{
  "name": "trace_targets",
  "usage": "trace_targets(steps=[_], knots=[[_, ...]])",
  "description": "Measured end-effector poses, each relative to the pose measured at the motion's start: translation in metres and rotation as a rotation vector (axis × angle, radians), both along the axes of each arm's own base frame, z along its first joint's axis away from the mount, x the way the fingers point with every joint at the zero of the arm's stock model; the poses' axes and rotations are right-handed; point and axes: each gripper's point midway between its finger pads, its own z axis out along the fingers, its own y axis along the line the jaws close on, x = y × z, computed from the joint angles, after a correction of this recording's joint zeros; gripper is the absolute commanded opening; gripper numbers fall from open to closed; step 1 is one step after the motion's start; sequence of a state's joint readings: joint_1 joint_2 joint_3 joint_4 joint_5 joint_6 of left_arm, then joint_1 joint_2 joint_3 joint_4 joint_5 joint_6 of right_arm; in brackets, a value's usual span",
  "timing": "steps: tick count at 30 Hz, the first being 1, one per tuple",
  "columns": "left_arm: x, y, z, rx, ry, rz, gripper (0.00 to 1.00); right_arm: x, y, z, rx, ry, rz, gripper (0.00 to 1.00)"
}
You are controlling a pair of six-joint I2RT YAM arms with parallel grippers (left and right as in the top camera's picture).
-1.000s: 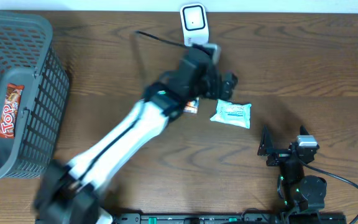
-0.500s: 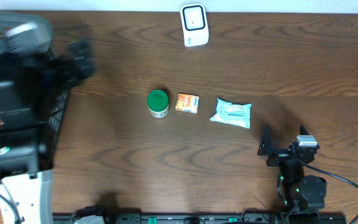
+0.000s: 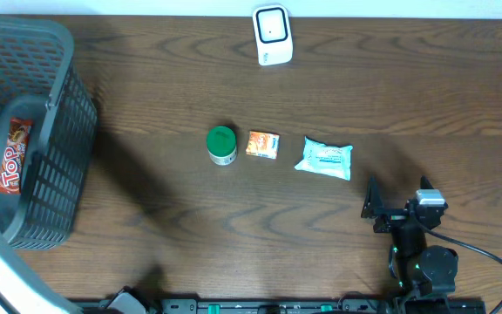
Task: Scan the item barcode
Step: 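Reach the left gripper into the basket and grasp the red snack bar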
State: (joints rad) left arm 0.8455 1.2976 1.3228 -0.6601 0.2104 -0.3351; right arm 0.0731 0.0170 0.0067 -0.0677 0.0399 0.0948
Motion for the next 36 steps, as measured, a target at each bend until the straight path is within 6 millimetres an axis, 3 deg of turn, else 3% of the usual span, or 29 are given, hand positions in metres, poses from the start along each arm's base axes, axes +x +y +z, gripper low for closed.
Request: trace_targets(steps=[6,14,17,21,27,36], knots=[[0.022,0.026,-0.057,0.037,0.171,-0.148,0.98,0.0,0.0,0.0,0.0,0.0,0.0,0.99],[0.032,0.047,-0.144,0.052,0.41,-0.354,0.98,0.0,0.0,0.0,0.0,0.0,0.0,0.99],[0.034,0.053,-0.167,0.067,0.471,-0.408,0.98,0.0,0.0,0.0,0.0,0.0,0.0,0.99],[0.035,0.061,-0.182,0.099,0.517,-0.447,0.98,0.0,0.0,0.0,0.0,0.0,0.0,0.99],[0.041,0.071,-0.189,0.143,0.531,-0.469,0.98,0.0,0.0,0.0,0.0,0.0,0.0,0.99],[0.04,0.07,-0.216,0.117,0.572,-0.518,0.98,0.0,0.0,0.0,0.0,0.0,0.0,0.99]])
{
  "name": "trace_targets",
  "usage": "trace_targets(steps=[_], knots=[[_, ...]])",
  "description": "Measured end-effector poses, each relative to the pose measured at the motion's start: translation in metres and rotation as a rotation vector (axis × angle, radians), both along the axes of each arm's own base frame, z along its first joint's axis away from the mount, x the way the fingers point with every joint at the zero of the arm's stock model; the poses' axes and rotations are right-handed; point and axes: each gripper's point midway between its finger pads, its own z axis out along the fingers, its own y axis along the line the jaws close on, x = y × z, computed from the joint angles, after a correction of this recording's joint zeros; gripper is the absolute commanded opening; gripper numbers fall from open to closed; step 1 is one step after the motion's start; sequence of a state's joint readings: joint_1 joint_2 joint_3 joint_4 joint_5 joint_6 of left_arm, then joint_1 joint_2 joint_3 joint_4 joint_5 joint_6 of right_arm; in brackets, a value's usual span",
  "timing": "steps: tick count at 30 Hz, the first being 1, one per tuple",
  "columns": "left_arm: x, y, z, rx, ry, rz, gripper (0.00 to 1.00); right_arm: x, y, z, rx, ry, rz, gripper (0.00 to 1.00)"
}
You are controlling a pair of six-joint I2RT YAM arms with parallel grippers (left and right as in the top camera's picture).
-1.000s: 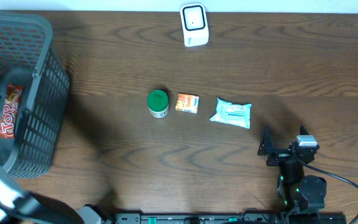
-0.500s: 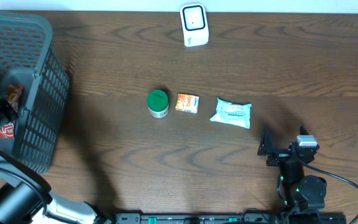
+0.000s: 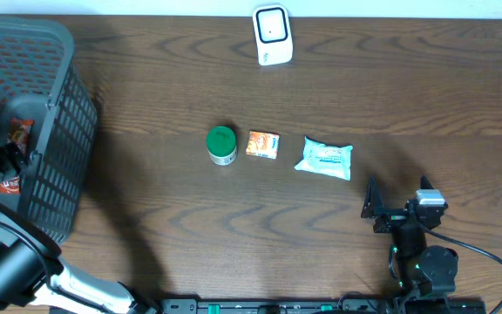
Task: Scan the item barcode
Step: 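Reach the left gripper into the basket and grasp the red snack bar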
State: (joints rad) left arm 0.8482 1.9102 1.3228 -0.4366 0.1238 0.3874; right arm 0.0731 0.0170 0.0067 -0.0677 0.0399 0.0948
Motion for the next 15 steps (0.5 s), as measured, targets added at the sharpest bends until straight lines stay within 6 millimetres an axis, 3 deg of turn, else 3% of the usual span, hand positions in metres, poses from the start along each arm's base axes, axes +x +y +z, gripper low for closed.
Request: trace_targets(steps=[1,4,6,9,10,15], knots=[[0.0,0.0,-0.004,-0.005,0.007,-0.003,0.97,0.0,0.0,0.0,0.0,0.0,0.0,0.99],[-0.001,-0.001,-0.012,-0.017,0.022,-0.011,0.65,0.0,0.0,0.0,0.0,0.0,0.0,0.99],[-0.002,-0.003,-0.018,-0.027,0.034,-0.014,0.36,0.0,0.0,0.0,0.0,0.0,0.0,0.99],[-0.003,-0.004,-0.023,-0.04,0.043,-0.014,0.12,0.0,0.0,0.0,0.0,0.0,0.0,0.99],[-0.003,-0.004,-0.023,-0.04,0.042,-0.015,0.08,0.0,0.0,0.0,0.0,0.0,0.0,0.99],[0.0,-0.004,-0.02,-0.055,0.02,0.04,0.08,0.0,0.0,0.0,0.0,0.0,0.0,0.99]])
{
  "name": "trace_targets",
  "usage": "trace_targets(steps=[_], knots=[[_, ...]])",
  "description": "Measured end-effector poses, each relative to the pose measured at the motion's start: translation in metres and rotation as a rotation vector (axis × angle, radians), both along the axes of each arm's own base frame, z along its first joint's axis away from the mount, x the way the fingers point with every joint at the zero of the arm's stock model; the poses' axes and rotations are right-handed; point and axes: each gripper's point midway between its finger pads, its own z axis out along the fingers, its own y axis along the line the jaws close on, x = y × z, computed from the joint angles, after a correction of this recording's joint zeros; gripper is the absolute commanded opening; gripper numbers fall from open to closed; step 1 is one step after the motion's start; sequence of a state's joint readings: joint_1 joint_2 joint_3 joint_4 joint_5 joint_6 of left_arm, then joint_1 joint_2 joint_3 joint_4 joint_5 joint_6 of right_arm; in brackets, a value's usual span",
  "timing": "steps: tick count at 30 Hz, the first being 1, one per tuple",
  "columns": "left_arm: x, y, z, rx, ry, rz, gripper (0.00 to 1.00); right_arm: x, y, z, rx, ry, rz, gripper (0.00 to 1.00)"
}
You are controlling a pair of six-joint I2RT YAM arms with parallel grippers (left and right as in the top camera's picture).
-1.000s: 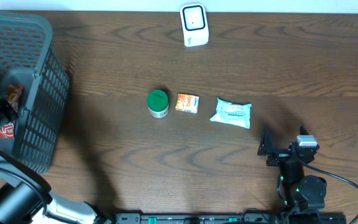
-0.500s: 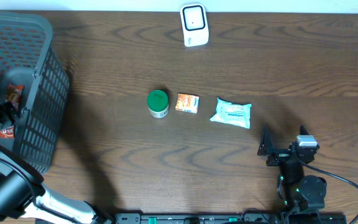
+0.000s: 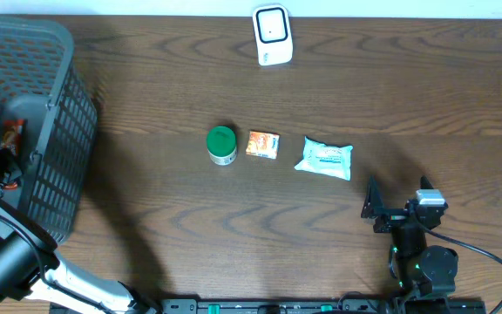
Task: Scan the item barcode
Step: 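Reach the left gripper into the basket and grasp the red snack bar, then lift the red snack bar out and carry it over the table centre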
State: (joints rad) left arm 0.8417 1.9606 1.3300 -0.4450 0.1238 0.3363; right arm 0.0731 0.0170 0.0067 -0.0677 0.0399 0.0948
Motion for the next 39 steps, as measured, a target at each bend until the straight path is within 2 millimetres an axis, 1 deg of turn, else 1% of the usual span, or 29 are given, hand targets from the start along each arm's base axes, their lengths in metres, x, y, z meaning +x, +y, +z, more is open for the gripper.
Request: trace_targets(steps=[4,6,7,9,10,11,13,14,16,19,21,22,23,25,27,29,30,34,38,39], knots=[[0.001,-0.002,0.001,-0.042,-0.03,0.088,0.07,0.0,0.0,0.0,0.0,0.0,0.0,0.99],[0.003,-0.008,0.004,-0.086,-0.06,0.125,0.07,0.0,0.0,0.0,0.0,0.0,0.0,0.99],[0.006,-0.011,0.007,-0.108,-0.087,0.137,0.07,0.0,0.0,0.0,0.0,0.0,0.0,0.99],[0.019,-0.02,0.029,-0.157,-0.188,0.144,0.07,0.0,0.0,0.0,0.0,0.0,0.0,0.99],[0.027,-0.026,0.046,-0.182,-0.256,0.135,0.07,0.0,0.0,0.0,0.0,0.0,0.0,0.99],[0.036,-0.032,0.068,-0.198,-0.335,0.116,0.08,0.0,0.0,0.0,0.0,0.0,0.0,0.99],[0.05,-0.048,0.125,-0.22,-0.503,0.063,0.07,0.0,0.0,0.0,0.0,0.0,0.0,0.99],[0.052,-0.055,0.147,-0.224,-0.559,0.038,0.07,0.0,0.0,0.0,0.0,0.0,0.0,0.99],[0.051,-0.077,0.197,-0.255,-0.677,0.003,0.07,0.0,0.0,0.0,0.0,0.0,0.0,0.99],[0.042,-0.107,0.244,-0.33,-0.782,-0.017,0.07,0.0,0.0,0.0,0.0,0.0,0.0,0.99],[0.04,-0.127,0.265,-0.397,-0.836,-0.053,0.08,0.0,0.0,0.0,0.0,0.0,0.0,0.99],[0.041,-0.144,0.275,-0.456,-0.861,-0.096,0.07,0.0,0.0,0.0,0.0,0.0,0.0,0.99],[0.043,-0.158,0.28,-0.507,-0.872,-0.134,0.07,0.0,0.0,0.0,0.0,0.0,0.0,0.99],[0.048,-0.192,0.287,-0.644,-0.873,-0.23,0.07,0.0,0.0,0.0,0.0,0.0,0.0,0.99],[0.052,-0.235,0.291,-0.799,-0.848,-0.347,0.07,0.0,0.0,0.0,0.0,0.0,0.0,0.99],[0.054,-0.274,0.295,-0.915,-0.818,-0.459,0.06,0.0,0.0,0.0,0.0,0.0,0.0,0.99],[0.054,-0.298,0.298,-0.972,-0.796,-0.529,0.07,0.0,0.0,0.0,0.0,0.0,0.0,0.99],[0.049,-0.374,0.3,-1.091,-0.72,-0.776,0.07,0.0,0.0,0.0,0.0,0.0,0.0,0.99],[0.035,-0.443,0.296,-1.18,-0.63,-0.982,0.07,0.0,0.0,0.0,0.0,0.0,0.0,0.99],[0.032,-0.457,0.294,-1.2,-0.607,-1.017,0.08,0.0,0.0,0.0,0.0,0.0,0.0,0.99]])
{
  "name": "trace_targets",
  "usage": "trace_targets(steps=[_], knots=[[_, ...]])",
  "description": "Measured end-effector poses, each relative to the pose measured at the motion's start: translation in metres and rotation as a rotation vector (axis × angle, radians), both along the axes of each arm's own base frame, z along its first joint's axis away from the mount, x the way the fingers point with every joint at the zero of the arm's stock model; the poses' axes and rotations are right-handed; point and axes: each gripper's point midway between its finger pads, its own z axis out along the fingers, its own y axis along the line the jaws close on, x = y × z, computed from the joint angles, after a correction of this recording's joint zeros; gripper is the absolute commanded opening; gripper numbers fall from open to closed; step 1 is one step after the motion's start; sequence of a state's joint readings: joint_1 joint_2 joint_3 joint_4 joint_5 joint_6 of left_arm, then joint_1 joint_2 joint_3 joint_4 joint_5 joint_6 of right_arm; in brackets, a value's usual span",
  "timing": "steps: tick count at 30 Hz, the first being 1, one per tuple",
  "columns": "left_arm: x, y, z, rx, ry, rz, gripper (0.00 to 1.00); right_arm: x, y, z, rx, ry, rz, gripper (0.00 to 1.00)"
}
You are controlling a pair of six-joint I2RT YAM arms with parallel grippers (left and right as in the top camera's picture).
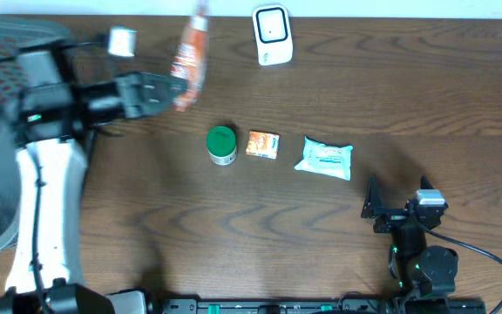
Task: Scan the item barcode
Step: 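Lift the red snack bar out and carry it over the table centre, then hold the snack bar still above the wipes pack with the left gripper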
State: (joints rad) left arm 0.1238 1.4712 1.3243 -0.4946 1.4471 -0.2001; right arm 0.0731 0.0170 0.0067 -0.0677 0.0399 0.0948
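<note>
A red and orange snack bar [192,48], blurred by motion, hangs above the table just left of the white barcode scanner [273,35]. My left gripper [177,90] is shut on the bar's lower end, with the arm reaching in from the left. The bar stands nearly upright, its top close to the far table edge. Near the front right my right gripper [371,208] rests low over the table, jaws apart and holding nothing.
In a row at mid-table sit a green-lidded can [221,145], a small orange packet [262,144] and a pale wipes pack [324,159]. At the far left stands a dark mesh basket, partly covered by my left arm.
My left gripper was down inside the basket at the snack bar. Now it is out over the table near the scanner with the bar held in it. The right arm has not moved.
First the snack bar lay in the basket with my left arm just at the frame's edge. At the two following moments my left gripper sat in the basket on the bar. Now the bar is out of the basket, held beside the scanner.
</note>
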Motion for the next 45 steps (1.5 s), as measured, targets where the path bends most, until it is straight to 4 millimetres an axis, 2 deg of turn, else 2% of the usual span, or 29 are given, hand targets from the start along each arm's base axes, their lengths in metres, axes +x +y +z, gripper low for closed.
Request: trace_targets(steps=[4,8,12,17,20,25,31,45], knots=[[-0.017,-0.059,-0.019,-0.01,0.054,-0.189,0.08,0.0,0.0,0.0,0.0,0.0,0.0,0.99],[-0.033,-0.103,-0.051,-0.005,0.203,-0.323,0.08,0.0,0.0,0.0,0.0,0.0,0.0,0.99],[-0.046,-0.138,-0.09,0.004,0.403,-0.424,0.07,0.0,0.0,0.0,0.0,0.0,0.0,0.99],[-0.054,-0.163,-0.131,0.023,0.664,-0.474,0.07,0.0,0.0,0.0,0.0,0.0,0.0,0.99],[-0.057,-0.167,-0.14,0.032,0.753,-0.475,0.08,0.0,0.0,0.0,0.0,0.0,0.0,0.99],[-0.057,-0.168,-0.142,0.038,0.82,-0.463,0.08,0.0,0.0,0.0,0.0,0.0,0.0,0.99],[-0.052,-0.167,-0.156,0.106,0.94,-0.372,0.07,0.0,0.0,0.0,0.0,0.0,0.0,0.99],[-0.044,-0.167,-0.169,0.162,0.985,-0.284,0.07,0.0,0.0,0.0,0.0,0.0,0.0,0.99]])
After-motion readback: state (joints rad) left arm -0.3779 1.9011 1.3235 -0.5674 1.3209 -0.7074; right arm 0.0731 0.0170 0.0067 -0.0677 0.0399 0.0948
